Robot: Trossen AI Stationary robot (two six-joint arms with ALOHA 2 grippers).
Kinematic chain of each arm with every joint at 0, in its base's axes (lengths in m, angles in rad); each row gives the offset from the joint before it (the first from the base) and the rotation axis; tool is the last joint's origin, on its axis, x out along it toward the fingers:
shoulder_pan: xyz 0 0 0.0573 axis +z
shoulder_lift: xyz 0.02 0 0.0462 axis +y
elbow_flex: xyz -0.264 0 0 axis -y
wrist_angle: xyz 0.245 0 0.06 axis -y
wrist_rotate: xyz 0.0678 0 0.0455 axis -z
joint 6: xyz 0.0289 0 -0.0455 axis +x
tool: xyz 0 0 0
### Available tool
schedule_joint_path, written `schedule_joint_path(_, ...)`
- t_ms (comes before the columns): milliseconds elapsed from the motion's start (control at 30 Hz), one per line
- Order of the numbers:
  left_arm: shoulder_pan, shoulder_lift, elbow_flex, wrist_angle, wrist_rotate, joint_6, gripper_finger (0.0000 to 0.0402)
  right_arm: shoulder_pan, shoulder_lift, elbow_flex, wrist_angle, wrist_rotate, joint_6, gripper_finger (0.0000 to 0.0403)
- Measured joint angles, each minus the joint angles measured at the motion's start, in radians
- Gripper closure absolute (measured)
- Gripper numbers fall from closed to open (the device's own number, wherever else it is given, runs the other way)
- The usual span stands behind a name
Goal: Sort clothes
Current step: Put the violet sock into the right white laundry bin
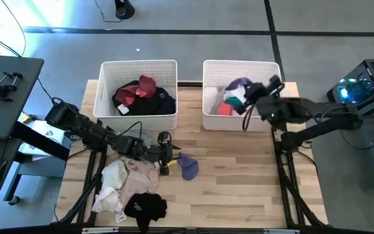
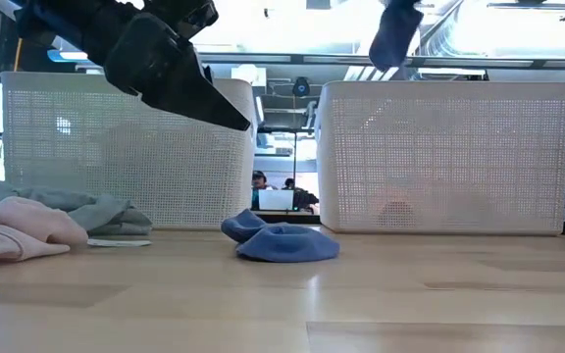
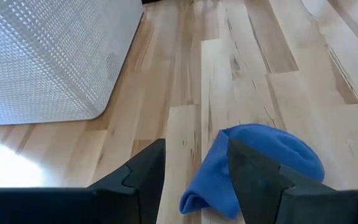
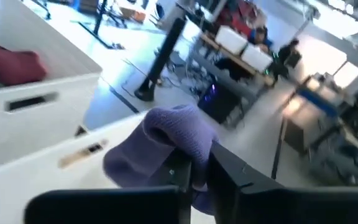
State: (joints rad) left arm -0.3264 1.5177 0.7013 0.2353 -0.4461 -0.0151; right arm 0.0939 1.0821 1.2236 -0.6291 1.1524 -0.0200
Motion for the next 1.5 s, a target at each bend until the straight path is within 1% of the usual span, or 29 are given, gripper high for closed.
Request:
schedule_joint_path(67,0.0,0.0,0.0,0.001,0.0,0.0,0.0243,-0.041,-0.019,0.0,-0.054,-0.023,0.048,0.0357)
schedule_joint_path(167,0.0,0.0,0.0,0.001,0.0,0.0,0.0243,-0.075,-0.032,-0.001,-0.117,-0.027,0.107,0.0319)
schedule_joint_path(300,0.0,0.0,0.0,0.001,0.0,0.0,0.0243,-0.094,-0.037,-0.001,-0.181,-0.027,0.176,0.0269)
schedule_joint_path(400,0.0,0.0,0.0,0.001,0.0,-0.004,0.0243,-0.103,-0.037,-0.001,-0.238,-0.016,0.236,0.0243)
schedule_joint_path(533,0.0,0.0,0.0,0.001,0.0,-0.007,0.0243,-0.107,-0.037,-0.001,-0.318,-0.016,0.313,0.0229)
schedule_joint_path(633,0.0,0.0,0.0,0.0,0.0,-0.007,0.0243,-0.095,-0.036,-0.003,-0.356,-0.088,0.363,0.023)
schedule_joint_path(733,0.0,0.0,0.0,0.001,0.0,-0.007,0.0243,-0.044,-0.035,-0.045,-0.318,-0.166,0.386,0.0231)
schedule_joint_path(867,0.0,0.0,0.0,0.001,0.0,-0.007,0.0243,0.07,-0.035,-0.167,-0.158,-0.193,0.364,0.0231)
schedule_joint_path(967,0.0,0.0,0.0,0.001,0.0,-0.008,0.0243,0.173,-0.034,-0.289,0.043,-0.208,0.306,0.0231)
schedule_joint_path(1033,0.0,0.0,0.0,0.001,0.0,-0.007,0.0243,0.237,-0.034,-0.378,0.235,-0.25,0.227,0.0231)
schedule_joint_path(1133,0.0,0.0,0.0,0.001,0.009,0.007,0.0243,0.335,-0.027,-0.513,0.556,-0.377,0.083,0.0231)
schedule_joint_path(1200,0.001,0.0,0.0,-0.001,0.065,0.061,0.0243,0.398,0.0,-0.594,0.784,-0.434,0.014,0.0231)
schedule_joint_path(1267,0.0,0.009,0.0,0.005,0.122,0.12,0.0243,0.443,0.048,-0.653,0.963,-0.44,-0.004,0.0231)
schedule_joint_path(1333,0.003,0.029,0.0,0.001,0.146,0.154,0.0243,0.471,0.11,-0.683,1.062,-0.438,0.004,0.0231)
schedule_joint_path(1400,0.017,0.06,0.0,0.01,0.171,0.157,0.0243,0.486,0.178,-0.687,1.091,-0.434,0.055,0.0231)
schedule_joint_path(1500,0.043,0.131,0.0,0.045,0.24,0.137,0.0243,0.491,0.281,-0.669,1.105,-0.426,0.13,0.0231)
